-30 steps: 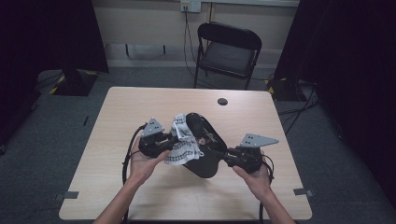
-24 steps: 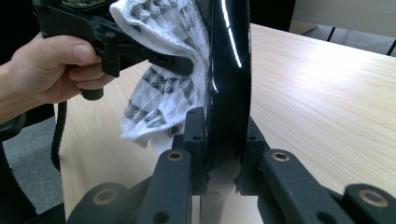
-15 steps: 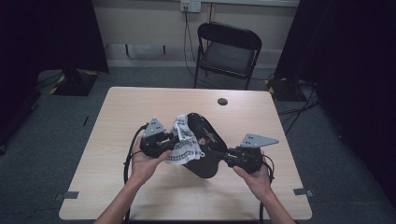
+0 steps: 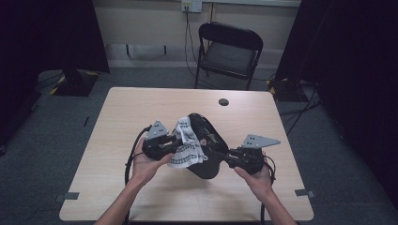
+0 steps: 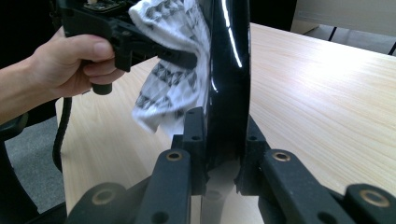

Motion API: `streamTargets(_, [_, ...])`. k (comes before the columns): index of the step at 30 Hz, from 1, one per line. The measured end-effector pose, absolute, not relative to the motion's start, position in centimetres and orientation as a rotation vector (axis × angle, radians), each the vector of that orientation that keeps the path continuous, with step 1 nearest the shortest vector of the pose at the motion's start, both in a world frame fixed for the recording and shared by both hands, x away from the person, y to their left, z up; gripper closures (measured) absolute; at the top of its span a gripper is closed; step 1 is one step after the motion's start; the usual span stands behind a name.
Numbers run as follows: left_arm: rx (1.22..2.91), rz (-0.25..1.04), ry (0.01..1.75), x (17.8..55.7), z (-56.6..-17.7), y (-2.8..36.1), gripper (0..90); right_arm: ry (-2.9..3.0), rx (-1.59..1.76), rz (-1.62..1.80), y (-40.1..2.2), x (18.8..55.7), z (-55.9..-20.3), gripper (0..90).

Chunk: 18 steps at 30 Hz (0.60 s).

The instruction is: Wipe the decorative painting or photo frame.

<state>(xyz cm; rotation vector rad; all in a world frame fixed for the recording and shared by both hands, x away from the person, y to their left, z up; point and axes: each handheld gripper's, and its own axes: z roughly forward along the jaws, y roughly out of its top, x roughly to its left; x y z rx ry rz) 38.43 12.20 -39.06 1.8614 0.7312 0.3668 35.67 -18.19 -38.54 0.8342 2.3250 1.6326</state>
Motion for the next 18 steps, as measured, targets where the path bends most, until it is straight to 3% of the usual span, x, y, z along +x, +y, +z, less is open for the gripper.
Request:
streamTargets(12, [1.830, 0.437, 0.855, 39.5, -39.8, 14.5, 75.9, 2.329, 0.823, 1.607, -18.2, 35.7, -38.4, 78.8])
streamTargets(18, [1.848, 0.420, 0.824, 39.3, -40.1, 13.9, 76.0, 2.327, 0.829, 1.616, -18.3, 35.8, -38.4, 78.9])
